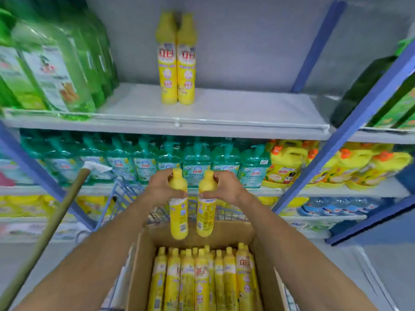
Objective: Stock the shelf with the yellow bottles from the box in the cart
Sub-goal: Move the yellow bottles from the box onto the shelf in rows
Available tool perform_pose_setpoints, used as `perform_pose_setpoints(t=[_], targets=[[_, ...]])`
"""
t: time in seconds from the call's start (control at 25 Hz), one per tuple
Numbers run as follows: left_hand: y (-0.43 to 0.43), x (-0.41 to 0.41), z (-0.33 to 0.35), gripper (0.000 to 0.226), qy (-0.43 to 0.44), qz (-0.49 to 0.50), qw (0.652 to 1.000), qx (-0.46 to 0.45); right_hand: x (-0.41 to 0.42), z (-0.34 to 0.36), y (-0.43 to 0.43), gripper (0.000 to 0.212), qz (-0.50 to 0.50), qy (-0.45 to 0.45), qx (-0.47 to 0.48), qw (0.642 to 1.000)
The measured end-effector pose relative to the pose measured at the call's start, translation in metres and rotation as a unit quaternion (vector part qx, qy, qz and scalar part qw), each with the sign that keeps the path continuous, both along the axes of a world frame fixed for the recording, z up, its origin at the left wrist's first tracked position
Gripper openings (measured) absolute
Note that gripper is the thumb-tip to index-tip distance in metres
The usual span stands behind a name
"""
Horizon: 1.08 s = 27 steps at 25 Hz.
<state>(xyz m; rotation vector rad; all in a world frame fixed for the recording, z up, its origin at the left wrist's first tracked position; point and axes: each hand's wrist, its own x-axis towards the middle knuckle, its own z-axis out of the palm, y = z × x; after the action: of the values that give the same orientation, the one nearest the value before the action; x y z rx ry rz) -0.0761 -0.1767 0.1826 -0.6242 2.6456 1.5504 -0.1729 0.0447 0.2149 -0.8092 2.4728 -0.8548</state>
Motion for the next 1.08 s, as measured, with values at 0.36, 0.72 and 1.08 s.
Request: perform_pose_setpoints(t=[0.36,0.72,1.08], targets=[[-0.034,-0.025,0.239,0.055,0.195,-0.026,0.976,-0.095,-0.043,0.193,-0.036,0.036,0.007,0.155,-0.112,0.982],[-0.054,-0.058,0.331,0.043,0.281,0.045,0.948,-0.145,-0.080,0.288,-0.077,0.037,-0.019,0.197,-0.244,0.949],[-0.103,-0.112,0.291,0.062,0.275,0.022,0.953,-0.127,-0.104,0.260,-0.120,0.035,-0.059,0.177,-0.250,0.950]])
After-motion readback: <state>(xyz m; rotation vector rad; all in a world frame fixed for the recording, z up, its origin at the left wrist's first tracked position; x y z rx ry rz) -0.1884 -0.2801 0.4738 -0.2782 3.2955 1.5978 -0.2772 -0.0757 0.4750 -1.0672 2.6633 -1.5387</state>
